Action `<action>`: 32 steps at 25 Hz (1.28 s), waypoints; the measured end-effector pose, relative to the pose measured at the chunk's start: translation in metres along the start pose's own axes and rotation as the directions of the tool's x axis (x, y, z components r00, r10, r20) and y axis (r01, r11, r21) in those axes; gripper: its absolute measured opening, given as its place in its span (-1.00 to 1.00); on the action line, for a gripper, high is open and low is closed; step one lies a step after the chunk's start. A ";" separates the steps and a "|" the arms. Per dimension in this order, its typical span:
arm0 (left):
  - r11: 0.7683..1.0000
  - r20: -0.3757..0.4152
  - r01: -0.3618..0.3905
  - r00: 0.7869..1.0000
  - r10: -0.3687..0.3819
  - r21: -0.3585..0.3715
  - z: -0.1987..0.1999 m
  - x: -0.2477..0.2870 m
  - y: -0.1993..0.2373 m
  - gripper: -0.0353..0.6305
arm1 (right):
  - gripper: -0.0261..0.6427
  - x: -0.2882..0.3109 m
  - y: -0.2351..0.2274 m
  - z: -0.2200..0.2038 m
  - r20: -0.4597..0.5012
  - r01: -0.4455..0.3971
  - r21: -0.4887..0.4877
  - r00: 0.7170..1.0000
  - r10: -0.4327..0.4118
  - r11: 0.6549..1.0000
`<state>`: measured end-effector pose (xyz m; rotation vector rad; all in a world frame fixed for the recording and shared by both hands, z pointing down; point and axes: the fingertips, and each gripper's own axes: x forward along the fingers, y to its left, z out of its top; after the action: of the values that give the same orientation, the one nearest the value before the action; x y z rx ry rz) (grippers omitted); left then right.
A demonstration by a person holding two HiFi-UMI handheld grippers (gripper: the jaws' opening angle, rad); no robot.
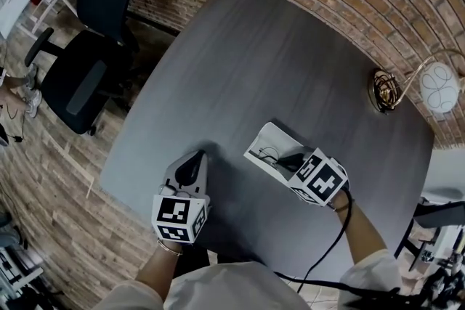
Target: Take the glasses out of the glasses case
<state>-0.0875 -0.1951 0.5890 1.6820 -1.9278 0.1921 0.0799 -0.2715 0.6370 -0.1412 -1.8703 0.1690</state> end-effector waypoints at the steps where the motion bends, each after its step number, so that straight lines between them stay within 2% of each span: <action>1: 1.000 -0.002 0.002 1.000 -0.002 0.002 0.001 0.001 -0.001 -0.84 | -0.79 0.000 0.000 0.000 0.003 0.004 0.000 1.000 -0.004 1.000; 14: 0.999 -0.008 0.027 1.000 -0.027 0.034 0.009 -0.002 -0.002 -0.84 | -0.80 -0.011 -0.006 0.005 0.077 0.102 0.029 0.992 -0.104 0.994; 21: 0.998 -0.008 0.030 1.000 -0.030 0.052 0.012 -0.007 -0.006 -0.84 | -0.80 -0.021 -0.015 0.007 0.108 0.179 0.048 0.977 -0.183 0.983; 32: 0.997 0.018 0.015 1.000 -0.016 0.078 0.022 -0.018 -0.004 -0.84 | -0.81 -0.040 -0.018 0.018 0.179 0.241 0.096 0.950 -0.255 0.966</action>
<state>-0.0899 -0.1905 0.5606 1.7543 -1.9433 0.2490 0.0742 -0.2975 0.5974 0.1666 -2.0502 0.0787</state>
